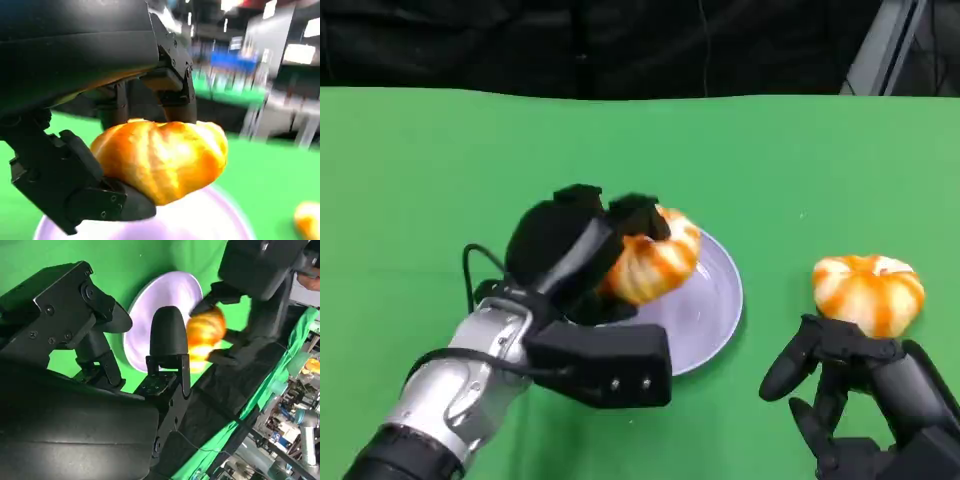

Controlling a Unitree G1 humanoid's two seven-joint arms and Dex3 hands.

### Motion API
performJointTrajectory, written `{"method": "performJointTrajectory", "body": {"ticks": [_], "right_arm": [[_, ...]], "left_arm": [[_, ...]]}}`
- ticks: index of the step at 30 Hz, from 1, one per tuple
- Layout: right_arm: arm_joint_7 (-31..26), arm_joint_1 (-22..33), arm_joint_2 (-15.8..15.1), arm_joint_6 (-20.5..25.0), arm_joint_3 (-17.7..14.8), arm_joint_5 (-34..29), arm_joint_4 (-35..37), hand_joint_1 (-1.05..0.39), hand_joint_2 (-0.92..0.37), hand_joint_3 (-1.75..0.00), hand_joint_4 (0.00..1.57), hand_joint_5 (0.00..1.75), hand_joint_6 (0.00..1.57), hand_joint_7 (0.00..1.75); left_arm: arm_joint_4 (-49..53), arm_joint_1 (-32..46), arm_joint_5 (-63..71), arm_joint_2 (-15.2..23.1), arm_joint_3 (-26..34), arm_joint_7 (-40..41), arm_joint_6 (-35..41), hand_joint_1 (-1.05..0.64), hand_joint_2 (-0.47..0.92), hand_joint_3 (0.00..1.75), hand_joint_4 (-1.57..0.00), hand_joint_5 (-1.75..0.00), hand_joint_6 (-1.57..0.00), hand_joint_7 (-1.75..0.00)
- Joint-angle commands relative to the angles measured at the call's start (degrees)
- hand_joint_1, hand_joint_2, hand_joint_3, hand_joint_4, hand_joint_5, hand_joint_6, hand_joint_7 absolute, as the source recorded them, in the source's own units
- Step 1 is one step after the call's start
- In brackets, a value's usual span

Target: Grasp the bread from the table and place it into the plate.

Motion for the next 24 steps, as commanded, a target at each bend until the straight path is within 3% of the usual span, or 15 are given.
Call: {"method": "performJointTrajectory", "body": {"ticks": [1, 6, 13, 18, 21, 23, 24], "right_arm": [[-0.17, 0.08, -0.14, -0.22, -0.17, 0.84, -0.32, 0.08, -0.43, -1.14, 0.83, 1.65, 0.73, 1.29], [-0.39, -0.18, -0.07, -0.80, -0.14, 0.99, 0.30, 0.10, -0.40, -1.19, 0.82, 1.67, 0.73, 1.32], [-0.71, -0.51, -0.14, -1.81, 0.09, 0.63, 1.10, 0.10, -0.39, -1.22, 0.81, 1.66, 0.73, 1.32], [-0.77, -0.43, 0.10, -1.34, 0.21, 0.53, 0.91, 0.10, -0.38, -1.22, 0.82, 1.67, 0.73, 1.33], [-0.76, -0.40, 0.06, -1.41, 0.28, 0.50, 0.75, 0.09, -0.38, -1.22, 0.81, 1.66, 0.73, 1.32], [-0.76, -0.41, -0.04, -1.76, 0.24, 0.61, 0.90, 0.09, -0.38, -1.22, 0.81, 1.66, 0.73, 1.32], [-0.75, -0.40, -0.09, -1.90, 0.19, 0.72, 1.01, 0.10, -0.38, -1.22, 0.82, 1.67, 0.73, 1.32]], "left_arm": [[-4.78, 1.16, 0.02, 2.09, -1.50, -10.95, 6.01, -0.60, 0.92, 0.24, -0.02, -0.34, -0.25, -0.02], [-6.81, 1.39, 0.00, 3.66, -2.89, -17.28, 8.00, -0.81, 0.92, 0.31, 0.00, -0.10, -0.09, -0.01], [-13.04, 3.68, -2.79, 5.92, -1.50, -25.89, 11.11, -0.88, 0.92, 0.38, -0.01, -0.06, -0.09, -0.02], [-18.48, 7.73, -7.15, 7.92, 1.96, -25.88, 9.67, -0.85, 0.92, 0.37, -0.04, -0.08, -0.10, -0.02], [-21.69, 10.63, -11.02, 8.98, 5.31, -24.85, 8.11, -0.74, 0.92, 0.35, -0.12, -0.13, -0.17, -0.05], [-23.77, 13.17, -13.77, 9.91, 7.90, -24.09, 6.25, -0.66, 0.92, 0.32, -0.19, -0.18, -0.22, -0.07], [-24.69, 14.55, -15.11, 10.38, 9.22, -23.56, 4.94, -0.57, 0.92, 0.31, -0.32, -0.27, -0.33, -0.12]]}}
